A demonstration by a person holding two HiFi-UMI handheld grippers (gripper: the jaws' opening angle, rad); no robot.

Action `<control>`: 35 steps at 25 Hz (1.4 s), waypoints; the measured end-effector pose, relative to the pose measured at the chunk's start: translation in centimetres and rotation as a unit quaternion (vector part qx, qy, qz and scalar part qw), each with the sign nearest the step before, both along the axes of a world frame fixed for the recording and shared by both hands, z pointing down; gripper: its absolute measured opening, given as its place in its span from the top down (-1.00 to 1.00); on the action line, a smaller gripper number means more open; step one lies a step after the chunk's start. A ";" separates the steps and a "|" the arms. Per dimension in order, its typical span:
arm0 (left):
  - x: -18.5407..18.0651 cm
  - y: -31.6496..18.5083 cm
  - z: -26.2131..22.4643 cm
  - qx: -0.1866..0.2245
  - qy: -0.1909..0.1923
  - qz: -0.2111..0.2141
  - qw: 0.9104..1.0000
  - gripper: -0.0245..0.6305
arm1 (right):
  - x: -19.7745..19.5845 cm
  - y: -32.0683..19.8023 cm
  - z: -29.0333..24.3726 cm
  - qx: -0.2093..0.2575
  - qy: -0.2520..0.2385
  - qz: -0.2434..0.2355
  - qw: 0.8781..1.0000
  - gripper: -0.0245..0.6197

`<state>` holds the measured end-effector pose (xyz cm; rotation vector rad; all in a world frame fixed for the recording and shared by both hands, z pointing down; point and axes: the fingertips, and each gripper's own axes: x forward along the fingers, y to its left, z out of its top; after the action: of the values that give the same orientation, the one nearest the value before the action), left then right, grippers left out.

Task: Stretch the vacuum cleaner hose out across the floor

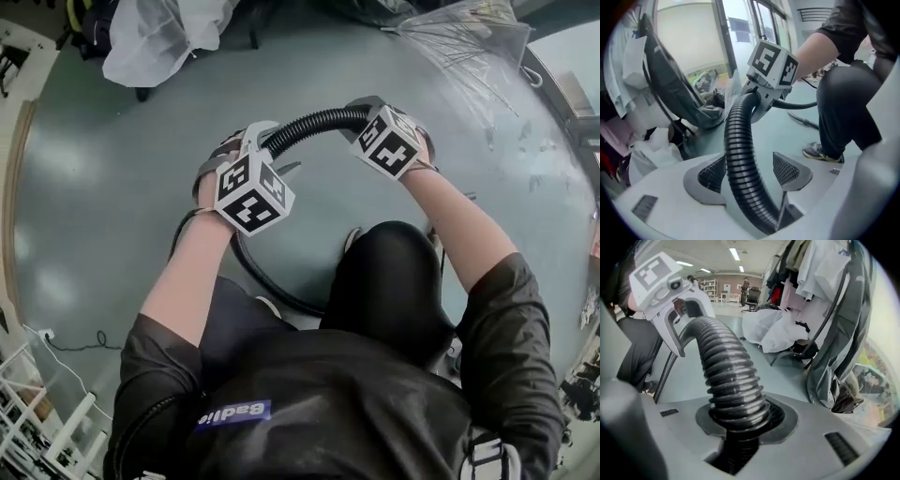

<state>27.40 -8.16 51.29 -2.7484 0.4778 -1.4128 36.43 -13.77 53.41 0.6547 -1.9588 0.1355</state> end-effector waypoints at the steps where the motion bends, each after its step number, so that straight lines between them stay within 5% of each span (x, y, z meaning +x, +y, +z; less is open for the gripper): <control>1: -0.6 -0.5 0.8 0.002 -0.003 -0.020 1.000 -0.02 | 0.6 -0.8 0.5 -0.006 -0.006 0.007 1.000 0.52; 6: -2.6 -2.4 5.7 -0.005 -0.026 -0.105 0.994 -0.03 | 2.7 -3.1 4.1 -0.053 -0.032 0.024 0.998 0.52; 11: -3.4 0.0 13.2 -0.091 -0.078 -0.143 0.982 -0.02 | 3.6 -4.4 5.3 -0.077 -0.071 0.019 0.994 0.52; 12: -3.4 0.2 14.2 -0.096 -0.093 -0.144 0.980 0.10 | 4.2 -4.7 5.6 -0.077 -0.070 0.013 0.995 0.52; 14: -3.2 0.1 15.0 -0.106 -0.112 -0.145 0.977 0.44 | 5.6 -4.7 6.7 -0.079 -0.051 -0.013 0.996 0.52; 16: -3.4 -0.5 14.7 -0.116 -0.135 -0.134 0.975 0.50 | 6.8 -4.1 8.0 -0.086 -0.027 -0.055 0.994 0.51; 18: -4.3 -1.4 14.1 -0.125 -0.168 -0.118 0.971 0.50 | 6.5 -3.9 8.4 -0.070 -0.006 -0.123 0.990 0.21; 24: -9.2 -0.9 13.6 -0.172 -0.253 -0.075 0.949 0.50 | -4.5 -1.7 5.9 0.028 -0.021 -0.300 0.953 0.08; 28: -11.1 -1.0 12.4 -0.174 -0.261 -0.044 0.949 0.50 | -13.7 -0.3 5.7 0.056 -0.019 -0.351 0.935 0.08; 32: -12.9 -1.1 9.8 -0.161 -0.227 -0.036 0.960 0.48 | -19.0 -0.1 6.7 0.037 -0.002 -0.326 0.945 0.11; 35: -13.9 -0.6 9.0 -0.148 -0.165 -0.037 0.974 0.41 | -21.0 -0.6 5.5 0.024 -0.013 -0.277 0.961 0.40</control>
<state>13.48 -8.72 60.25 -2.6368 0.3854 -2.0636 15.39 -14.34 58.86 0.1151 -2.1022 -0.2502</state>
